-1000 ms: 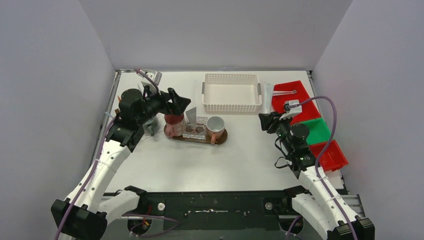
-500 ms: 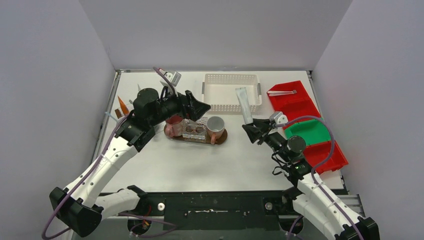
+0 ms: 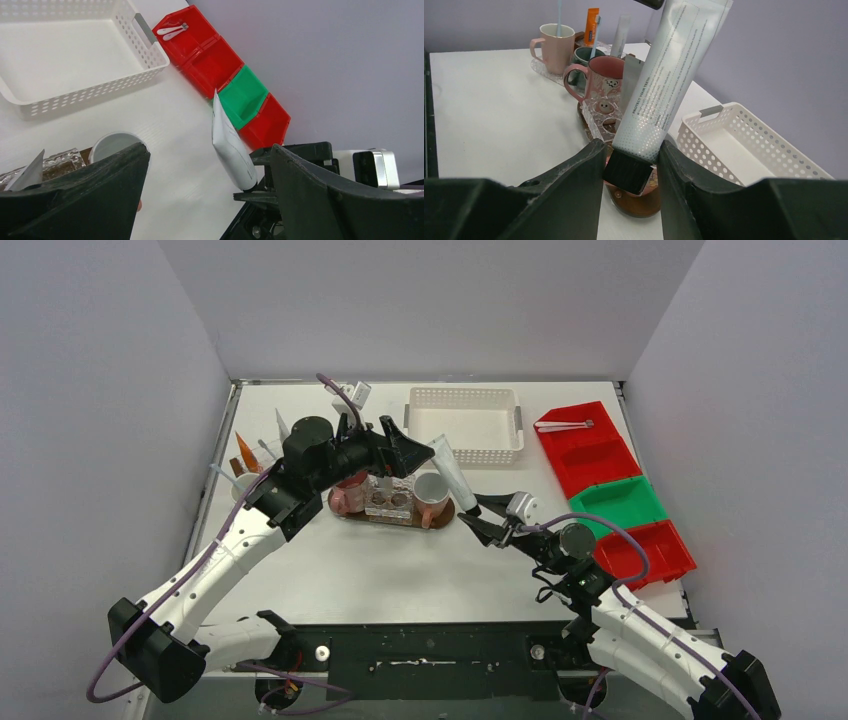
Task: Prepare toiletry sets of a toothbrush and toothpaste on the tray
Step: Pick up the toothpaste from the storage box.
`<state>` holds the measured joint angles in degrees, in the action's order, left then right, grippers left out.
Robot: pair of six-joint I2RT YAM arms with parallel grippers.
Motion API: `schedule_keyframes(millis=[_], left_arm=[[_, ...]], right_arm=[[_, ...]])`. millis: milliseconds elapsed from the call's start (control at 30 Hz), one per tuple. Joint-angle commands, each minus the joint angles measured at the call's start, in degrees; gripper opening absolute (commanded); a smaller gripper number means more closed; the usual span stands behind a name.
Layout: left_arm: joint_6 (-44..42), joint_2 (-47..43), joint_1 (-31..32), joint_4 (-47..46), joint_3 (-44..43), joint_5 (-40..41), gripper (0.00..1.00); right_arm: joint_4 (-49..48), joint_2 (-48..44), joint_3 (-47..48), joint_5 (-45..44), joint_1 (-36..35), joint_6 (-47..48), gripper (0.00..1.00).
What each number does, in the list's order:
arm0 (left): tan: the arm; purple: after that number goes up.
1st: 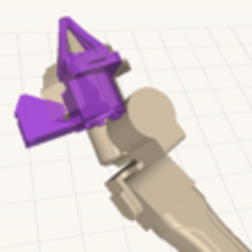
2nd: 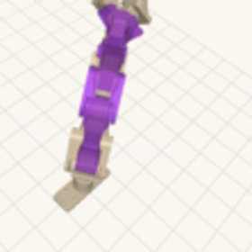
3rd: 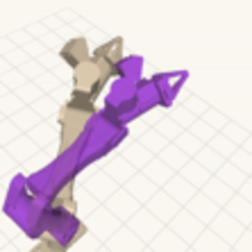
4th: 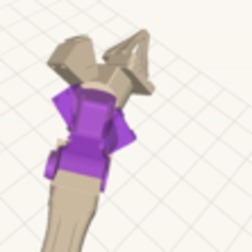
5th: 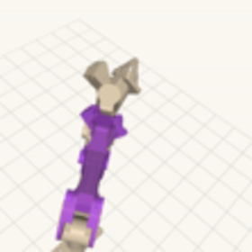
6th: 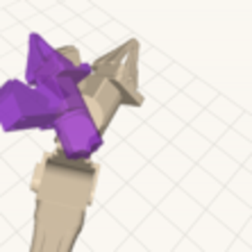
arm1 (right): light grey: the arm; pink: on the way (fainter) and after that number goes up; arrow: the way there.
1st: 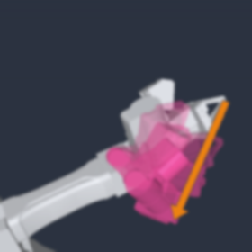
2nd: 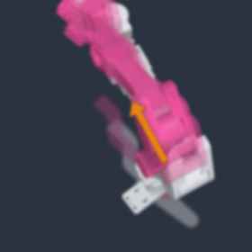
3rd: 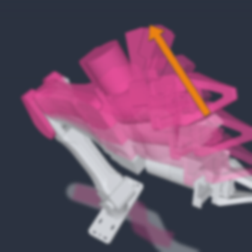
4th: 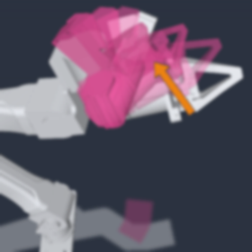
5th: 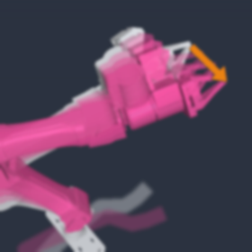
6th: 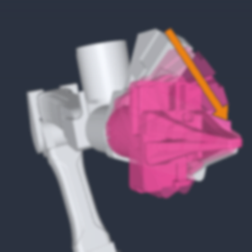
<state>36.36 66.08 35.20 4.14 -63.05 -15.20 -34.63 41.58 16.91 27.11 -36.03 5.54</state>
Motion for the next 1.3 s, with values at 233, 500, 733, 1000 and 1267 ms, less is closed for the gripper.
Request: schedule_keyframes(millis=[233, 500, 733, 1000, 1267], left_arm=[[5.4, 1.5, 0.9, -7.2, -0.9, 0.1, 0.75], [6.4, 2.7, 1.6, -8.8, 0.1, -1.0, 0.61], [6.7, 3.2, 1.8, -8.8, 0.4, -0.9, 0.49], [7.4, 3.4, 2.2, -11.1, 1.0, -0.4, 0.3], [6.4, 2.7, 2.8, -12.1, 1.2, -0.1, 0.0]], right_arm=[[-9.0, 2.5, 1.5, -3.4, -5.9, 11.1, 0.0], [-11.7, 4.3, 1.8, -5.3, -7.8, 13.0, 0.0], [-12.9, 4.8, 1.9, -6.6, -8.7, 14.2, 0.0], [-13.2, 5.1, 1.8, -7.0, -9.5, 15.1, 0.0], [-13.0, 4.9, 1.5, -8.0, -9.7, 15.4, 0.02]])
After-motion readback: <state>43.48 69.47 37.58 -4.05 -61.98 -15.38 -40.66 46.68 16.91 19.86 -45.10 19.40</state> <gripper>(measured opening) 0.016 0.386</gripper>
